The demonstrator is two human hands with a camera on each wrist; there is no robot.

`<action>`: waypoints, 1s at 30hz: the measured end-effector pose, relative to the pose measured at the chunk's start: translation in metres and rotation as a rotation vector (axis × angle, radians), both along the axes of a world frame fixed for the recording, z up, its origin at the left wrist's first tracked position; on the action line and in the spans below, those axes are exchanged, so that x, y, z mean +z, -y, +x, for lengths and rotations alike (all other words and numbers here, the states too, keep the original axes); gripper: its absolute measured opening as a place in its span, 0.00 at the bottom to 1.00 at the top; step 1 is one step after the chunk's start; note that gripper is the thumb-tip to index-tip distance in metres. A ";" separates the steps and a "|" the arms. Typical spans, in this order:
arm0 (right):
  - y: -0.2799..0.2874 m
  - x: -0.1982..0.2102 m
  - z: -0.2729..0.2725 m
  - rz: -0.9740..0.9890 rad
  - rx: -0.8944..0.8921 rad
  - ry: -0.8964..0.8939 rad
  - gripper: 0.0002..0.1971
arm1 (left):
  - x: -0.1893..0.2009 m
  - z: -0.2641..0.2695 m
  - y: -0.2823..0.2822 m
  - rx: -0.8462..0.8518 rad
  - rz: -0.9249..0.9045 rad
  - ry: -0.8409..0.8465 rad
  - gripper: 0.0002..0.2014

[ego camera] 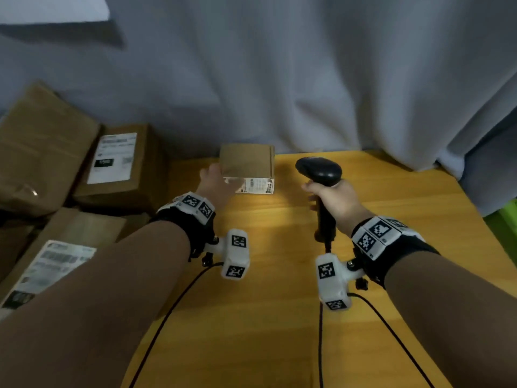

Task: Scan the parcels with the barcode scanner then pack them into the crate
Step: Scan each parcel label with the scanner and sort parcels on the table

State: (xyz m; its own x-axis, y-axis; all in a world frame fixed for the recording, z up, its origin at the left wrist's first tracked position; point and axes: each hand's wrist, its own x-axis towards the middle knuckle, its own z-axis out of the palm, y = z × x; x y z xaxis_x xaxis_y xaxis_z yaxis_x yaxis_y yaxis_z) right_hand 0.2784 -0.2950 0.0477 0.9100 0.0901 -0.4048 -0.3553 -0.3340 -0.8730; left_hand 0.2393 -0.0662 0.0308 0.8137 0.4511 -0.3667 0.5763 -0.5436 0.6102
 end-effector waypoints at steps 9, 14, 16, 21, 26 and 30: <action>-0.055 -0.028 0.028 0.132 0.113 -0.088 0.05 | -0.036 0.037 -0.018 0.110 -0.010 -0.061 0.33; -0.068 -0.039 0.030 0.188 0.077 -0.124 0.05 | -0.044 0.027 -0.021 0.042 -0.099 -0.117 0.26; -0.068 -0.044 0.024 0.189 0.034 -0.131 0.06 | -0.043 0.014 -0.019 0.049 -0.134 -0.087 0.27; -0.052 -0.040 0.001 0.201 -0.019 -0.167 0.08 | -0.023 -0.024 -0.005 0.106 -0.388 0.084 0.26; -0.028 -0.030 -0.027 0.271 -0.006 -0.243 0.11 | 0.004 -0.053 0.018 0.199 -0.602 0.259 0.21; -0.015 -0.013 -0.038 0.291 0.050 -0.200 0.13 | 0.020 -0.059 0.022 0.264 -0.616 0.306 0.26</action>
State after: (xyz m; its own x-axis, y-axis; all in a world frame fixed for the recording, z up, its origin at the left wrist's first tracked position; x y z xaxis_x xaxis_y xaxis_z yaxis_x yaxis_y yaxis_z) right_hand 0.2404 -0.2796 0.0346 0.8071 0.2700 -0.5251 -0.5180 -0.1028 -0.8492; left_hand 0.1803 -0.0883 0.0511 0.8130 0.4316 -0.3909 0.3959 0.0827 0.9146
